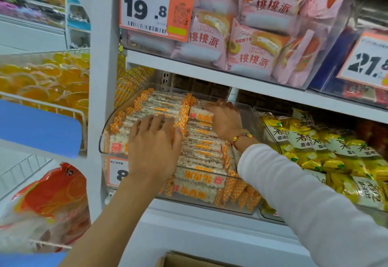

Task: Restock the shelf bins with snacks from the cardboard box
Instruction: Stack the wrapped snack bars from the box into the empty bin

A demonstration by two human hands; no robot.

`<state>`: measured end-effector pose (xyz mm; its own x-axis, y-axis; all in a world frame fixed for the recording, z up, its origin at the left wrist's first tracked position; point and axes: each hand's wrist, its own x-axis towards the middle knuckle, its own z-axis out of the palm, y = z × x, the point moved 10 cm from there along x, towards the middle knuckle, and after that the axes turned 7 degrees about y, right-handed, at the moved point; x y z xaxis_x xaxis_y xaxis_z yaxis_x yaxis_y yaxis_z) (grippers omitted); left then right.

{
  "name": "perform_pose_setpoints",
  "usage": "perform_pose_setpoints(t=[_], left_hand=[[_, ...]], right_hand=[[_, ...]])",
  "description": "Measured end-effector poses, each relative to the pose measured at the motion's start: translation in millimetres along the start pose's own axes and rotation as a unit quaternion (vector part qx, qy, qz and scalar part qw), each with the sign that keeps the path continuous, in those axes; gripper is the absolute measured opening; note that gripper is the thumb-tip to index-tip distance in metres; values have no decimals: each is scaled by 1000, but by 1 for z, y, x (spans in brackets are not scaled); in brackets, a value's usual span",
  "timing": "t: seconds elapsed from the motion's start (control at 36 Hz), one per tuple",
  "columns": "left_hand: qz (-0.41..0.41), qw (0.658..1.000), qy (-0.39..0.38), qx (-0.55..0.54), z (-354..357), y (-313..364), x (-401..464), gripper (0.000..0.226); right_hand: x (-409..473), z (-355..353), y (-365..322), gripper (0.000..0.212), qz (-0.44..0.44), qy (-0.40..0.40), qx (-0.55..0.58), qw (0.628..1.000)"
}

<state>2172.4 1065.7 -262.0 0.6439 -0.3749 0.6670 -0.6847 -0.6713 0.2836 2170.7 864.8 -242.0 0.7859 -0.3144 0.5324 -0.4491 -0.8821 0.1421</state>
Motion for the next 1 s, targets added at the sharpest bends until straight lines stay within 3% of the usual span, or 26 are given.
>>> perform_pose_setpoints(t=[0.11,0.28,0.44,0.61,0.81,1.0], left_hand=[[-6,1000,-10,-4,1,0,-1,64],[-9,1000,-22,-3,1,-1,-1,62],[-4,999,-42,-1,2,0,-1,63],[3,1000,-30,3,-5,4,-3,70],[70,998,10,3,-19,14,-17,54],[186,978,90,-41,-62,45,-57,33]], right_hand=[[0,-4,12,38,66,53,77,993],[3,-12,13,31,33,31,75,996],[-1,-3,9,44,16,-63,89,994],[-21,-10,12,50,18,-86,138,987],[-69,-31,9,44,-24,-100,163,981],[-135,-85,8,32,-36,-36,271,961]])
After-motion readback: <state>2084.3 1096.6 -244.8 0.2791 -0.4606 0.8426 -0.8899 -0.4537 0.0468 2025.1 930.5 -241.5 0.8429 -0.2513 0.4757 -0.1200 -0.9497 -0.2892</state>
